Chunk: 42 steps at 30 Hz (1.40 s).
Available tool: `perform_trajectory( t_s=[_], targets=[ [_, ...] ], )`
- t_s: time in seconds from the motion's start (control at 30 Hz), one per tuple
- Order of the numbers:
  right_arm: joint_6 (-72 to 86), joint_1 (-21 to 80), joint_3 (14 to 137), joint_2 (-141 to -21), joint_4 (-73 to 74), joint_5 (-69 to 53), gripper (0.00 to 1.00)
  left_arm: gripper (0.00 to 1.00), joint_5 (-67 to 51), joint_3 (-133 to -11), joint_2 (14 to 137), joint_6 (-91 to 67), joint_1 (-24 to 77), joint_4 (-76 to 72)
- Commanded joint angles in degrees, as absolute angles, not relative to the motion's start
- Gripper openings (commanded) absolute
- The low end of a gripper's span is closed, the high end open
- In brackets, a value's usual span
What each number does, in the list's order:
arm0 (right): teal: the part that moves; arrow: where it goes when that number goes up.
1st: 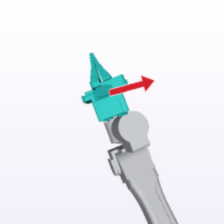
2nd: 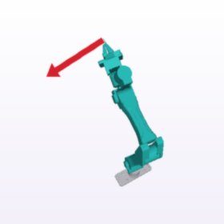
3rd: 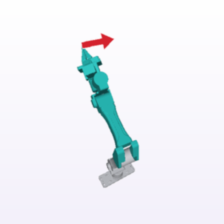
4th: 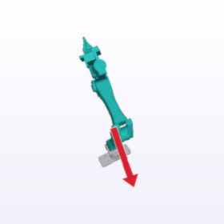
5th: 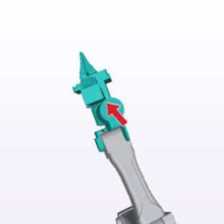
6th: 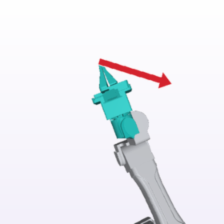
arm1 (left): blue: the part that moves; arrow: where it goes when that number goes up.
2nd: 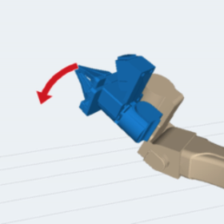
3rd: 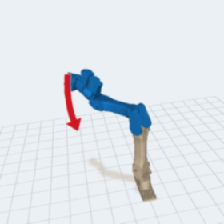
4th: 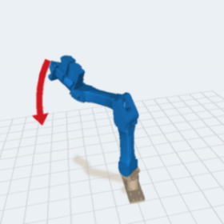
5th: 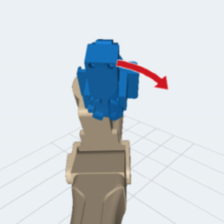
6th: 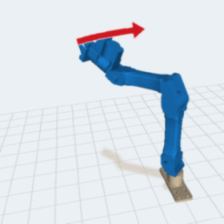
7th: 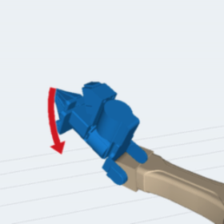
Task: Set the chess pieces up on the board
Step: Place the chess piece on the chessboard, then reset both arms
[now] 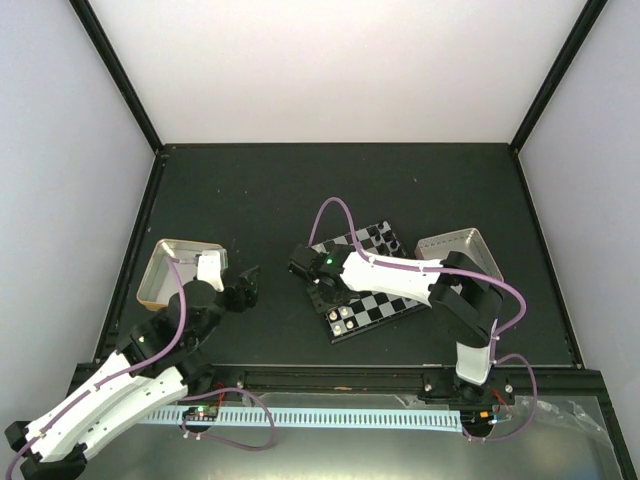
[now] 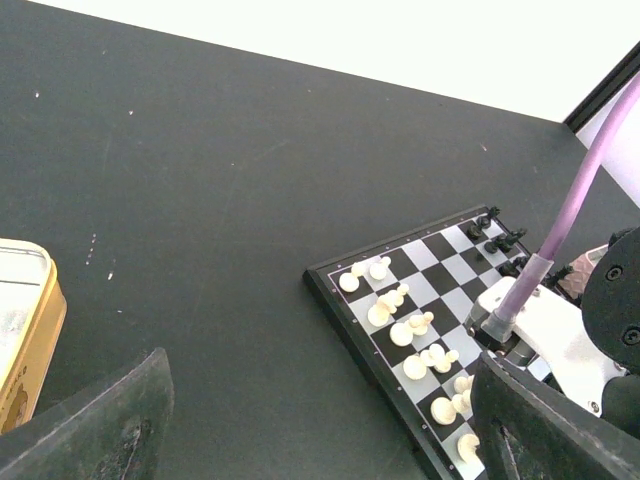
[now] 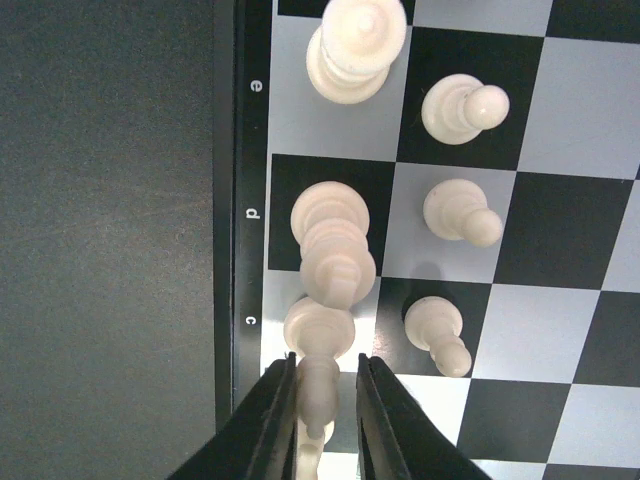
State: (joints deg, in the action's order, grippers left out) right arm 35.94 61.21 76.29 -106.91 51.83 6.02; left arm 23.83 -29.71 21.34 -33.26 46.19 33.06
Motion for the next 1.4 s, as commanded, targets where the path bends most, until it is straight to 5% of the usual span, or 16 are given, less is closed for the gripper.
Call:
perform_trajectory(
  t_s=[0.0, 0.6, 0.77, 0.97, 1.37],
  targets=[
    [35.7, 61.3, 77.7, -107.7, 52.6, 6.4, 0.21, 0.83, 25.0, -29.5, 21.0, -33.6, 45.9, 33.5],
    [37.5, 61.3, 76.7, -99.9, 51.5, 6.5, 0.32, 0.88, 23.3, -30.1, 21.9, -33.2, 45.9, 32.7],
    [39.5, 61.3, 72.6, -89.5, 48.4, 12.4, 0.39, 0.99, 19.2, -32.1, 22.6, -32.5, 45.9, 32.1],
    [44.0, 60.9, 63.6, -70.5, 48.9, 29.5, 0.42, 0.99, 16.7, -36.4, 23.5, -32.5, 45.9, 33.6],
    [46.4, 60.7, 59.7, -34.5, 62.9, 53.2, 0.86, 0.99, 18.8, -49.8, 21.6, -24.3, 46.0, 40.2]
  ],
)
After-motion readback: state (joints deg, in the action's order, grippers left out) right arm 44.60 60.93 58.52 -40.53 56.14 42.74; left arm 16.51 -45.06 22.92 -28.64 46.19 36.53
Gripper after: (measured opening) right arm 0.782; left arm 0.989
